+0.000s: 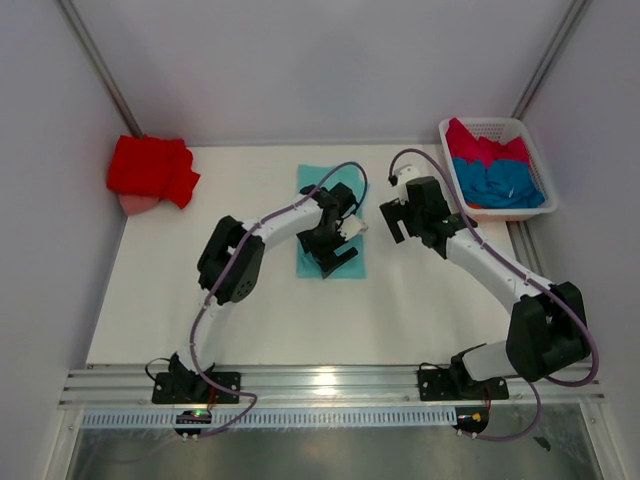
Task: Fold and stack the t-shirts
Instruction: Fold the tshirt
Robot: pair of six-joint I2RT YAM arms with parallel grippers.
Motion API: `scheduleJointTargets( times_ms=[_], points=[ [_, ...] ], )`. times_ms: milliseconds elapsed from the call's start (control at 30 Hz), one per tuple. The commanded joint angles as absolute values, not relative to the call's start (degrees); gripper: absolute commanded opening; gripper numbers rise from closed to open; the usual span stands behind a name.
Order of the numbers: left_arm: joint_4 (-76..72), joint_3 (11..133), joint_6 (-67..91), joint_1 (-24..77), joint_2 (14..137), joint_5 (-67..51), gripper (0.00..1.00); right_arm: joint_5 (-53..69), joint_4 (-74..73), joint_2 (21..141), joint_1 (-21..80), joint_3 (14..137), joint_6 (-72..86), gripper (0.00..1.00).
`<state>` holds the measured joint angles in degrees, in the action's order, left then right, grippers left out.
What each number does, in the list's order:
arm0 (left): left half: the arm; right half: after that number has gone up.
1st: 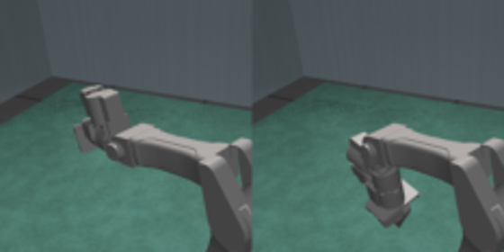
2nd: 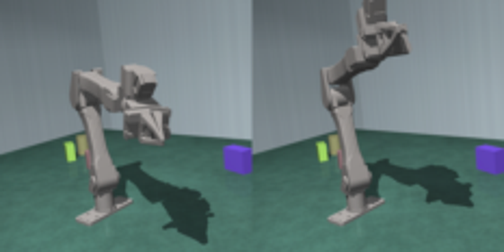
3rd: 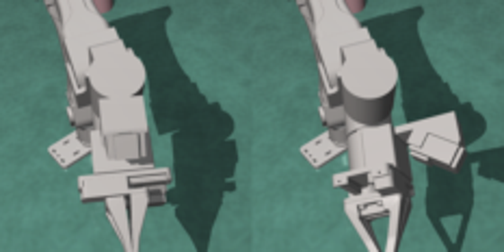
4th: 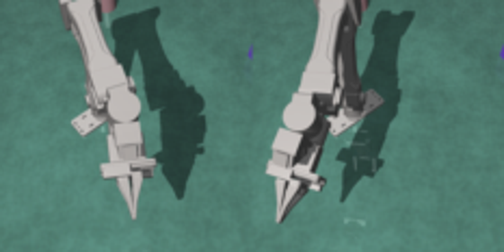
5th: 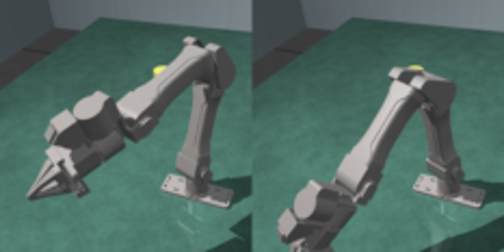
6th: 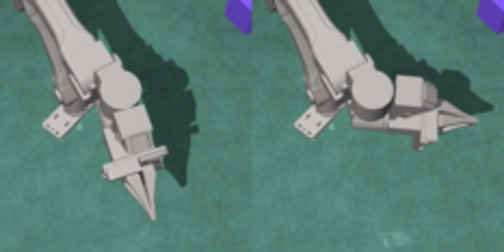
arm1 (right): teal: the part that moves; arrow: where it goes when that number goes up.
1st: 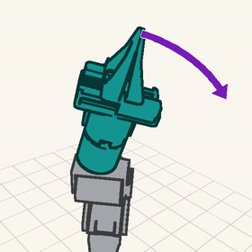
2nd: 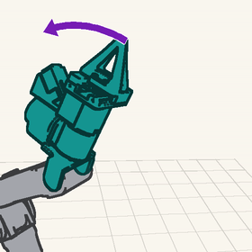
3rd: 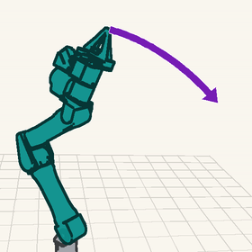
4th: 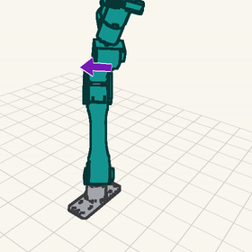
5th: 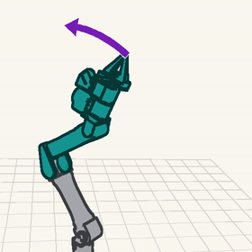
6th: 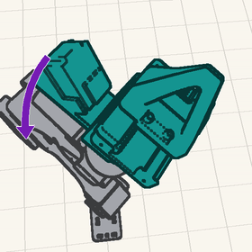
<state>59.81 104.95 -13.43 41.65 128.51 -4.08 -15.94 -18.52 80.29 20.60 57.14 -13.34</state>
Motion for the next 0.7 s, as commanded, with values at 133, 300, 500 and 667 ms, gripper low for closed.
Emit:
scheduleJointTargets(
  times_ms=[133, 300, 500, 667],
  points=[
    [53.0, 105.1, -10.8, 41.0, 117.2, -3.2, 0.99, -10.9, -18.1, 77.6, 20.7, 57.7, -13.4, 1.0],
    [46.9, 100.7, -8.0, 40.3, 109.9, -2.0, 0.99, -3.7, -20.6, 78.6, 20.7, 59.8, -14.2, 0.99],
    [40.1, 89.7, -10.9, 40.2, 100.2, -2.9, 0.99, 4.2, -21.7, 78.6, 20.7, 60.6, -18.2, 0.99],
    [38.9, 80.9, -13.4, 40.0, 95.8, -5.0, 0.99, 5.6, -20.3, 79.6, 20.7, 60.6, -19.1, 0.99]
  ],
)
